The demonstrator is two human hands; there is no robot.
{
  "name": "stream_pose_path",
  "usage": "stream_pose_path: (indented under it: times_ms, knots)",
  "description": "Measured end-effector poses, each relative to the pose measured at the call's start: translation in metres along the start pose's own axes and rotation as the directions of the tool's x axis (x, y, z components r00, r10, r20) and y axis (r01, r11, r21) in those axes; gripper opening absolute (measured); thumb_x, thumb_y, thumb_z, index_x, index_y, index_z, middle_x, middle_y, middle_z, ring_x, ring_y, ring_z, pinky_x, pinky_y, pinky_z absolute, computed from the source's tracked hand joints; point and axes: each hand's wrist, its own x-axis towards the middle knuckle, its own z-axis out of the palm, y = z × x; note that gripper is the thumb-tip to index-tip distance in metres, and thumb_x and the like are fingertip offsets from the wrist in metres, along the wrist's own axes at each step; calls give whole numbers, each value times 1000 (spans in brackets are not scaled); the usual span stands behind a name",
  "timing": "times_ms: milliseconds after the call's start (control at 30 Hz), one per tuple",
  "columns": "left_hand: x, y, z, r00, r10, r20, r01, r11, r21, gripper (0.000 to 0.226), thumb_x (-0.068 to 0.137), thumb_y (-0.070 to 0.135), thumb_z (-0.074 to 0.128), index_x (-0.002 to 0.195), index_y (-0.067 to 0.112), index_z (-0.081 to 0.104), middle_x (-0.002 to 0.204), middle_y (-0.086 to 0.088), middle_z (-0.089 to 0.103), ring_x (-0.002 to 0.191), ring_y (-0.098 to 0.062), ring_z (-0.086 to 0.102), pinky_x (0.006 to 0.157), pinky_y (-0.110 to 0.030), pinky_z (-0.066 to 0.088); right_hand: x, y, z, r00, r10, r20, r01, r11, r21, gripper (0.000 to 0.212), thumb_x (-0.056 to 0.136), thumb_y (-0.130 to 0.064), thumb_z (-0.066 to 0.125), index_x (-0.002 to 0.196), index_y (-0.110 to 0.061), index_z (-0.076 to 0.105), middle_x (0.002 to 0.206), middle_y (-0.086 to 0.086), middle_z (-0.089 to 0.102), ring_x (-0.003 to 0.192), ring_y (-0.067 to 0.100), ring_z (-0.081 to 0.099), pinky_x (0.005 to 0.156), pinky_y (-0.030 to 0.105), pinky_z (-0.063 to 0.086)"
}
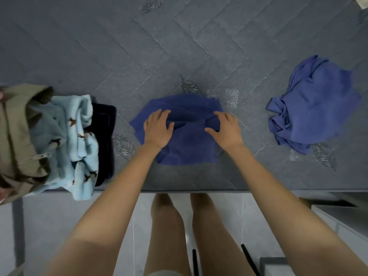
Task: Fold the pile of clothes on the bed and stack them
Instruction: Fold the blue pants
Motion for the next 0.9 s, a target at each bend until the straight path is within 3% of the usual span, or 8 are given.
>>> stream_pose_path:
  times_ms: [167, 333, 433, 567, 633, 800, 900]
  knots:
    - [33, 13, 32, 995, 77, 59, -80, 995, 58, 55, 102, 31, 46, 153, 23, 26, 162, -8, 15, 150, -27, 8, 120, -44, 8, 42, 27, 19, 981, 193, -17, -189, 974, 126, 79, 93, -40, 63, 153, -10, 22, 153, 13, 33, 141, 32, 28, 114, 47, 28]
    - [62, 28, 69, 951, 308, -37, -309, 951, -10, 38, 96, 15, 55, 134, 12, 55, 139, -8, 51, 131, -28, 42, 107, -39, 31, 72, 45, 44, 954, 293, -69, -265, 926, 270, 75, 92, -39, 64, 150, -6, 30, 146, 16, 43, 136, 34, 37, 110, 51, 33]
    - [63, 33, 91, 908, 417, -33, -418, 907, -54, 32, 94, 13, 58, 125, 9, 61, 123, -7, 62, 117, -28, 52, 99, -40, 40, 78, 55, 59, 947, 305, -101, -271, 927, 259, 54, 90, -36, 67, 130, -4, 50, 129, 17, 54, 122, 35, 48, 101, 51, 40]
    - [60, 22, 107, 928, 371, 26, -371, 929, 0, 41, 96, 28, 56, 134, 15, 53, 131, 0, 57, 123, -23, 48, 101, -36, 35, 78, 57, 62, 940, 335, -69, -279, 866, 415, 22, 87, -25, 70, 84, -10, 55, 84, 7, 61, 85, 29, 58, 74, 38, 46]
    - [59, 19, 104, 933, 357, 49, -358, 933, 20, 42, 97, 34, 54, 136, 19, 50, 131, 2, 57, 123, -22, 48, 101, -36, 33, 74, 50, 58, 944, 319, -85, -240, 838, 490, 36, 87, -22, 70, 64, -18, 43, 68, 1, 47, 73, 22, 48, 64, 30, 35]
    - [40, 38, 58, 923, 384, -23, -374, 884, -281, 43, 94, 38, 60, 132, 19, 54, 125, 3, 62, 117, -17, 54, 101, -37, 42, 48, -1, 35, 969, 244, -26, -156, 692, 705, 30, 96, -21, 62, 70, -18, 45, 66, -5, 46, 62, 7, 43, 61, 24, 38]
    - [19, 52, 13, 922, 379, 79, -280, 794, -539, 46, 92, 31, 66, 132, 16, 50, 122, 7, 59, 113, -6, 55, 96, -25, 47, 26, -45, 8, 987, 162, -7, -93, 603, 792, 27, 101, -26, 54, 75, -16, 55, 74, 0, 56, 71, 10, 52, 71, 32, 45]
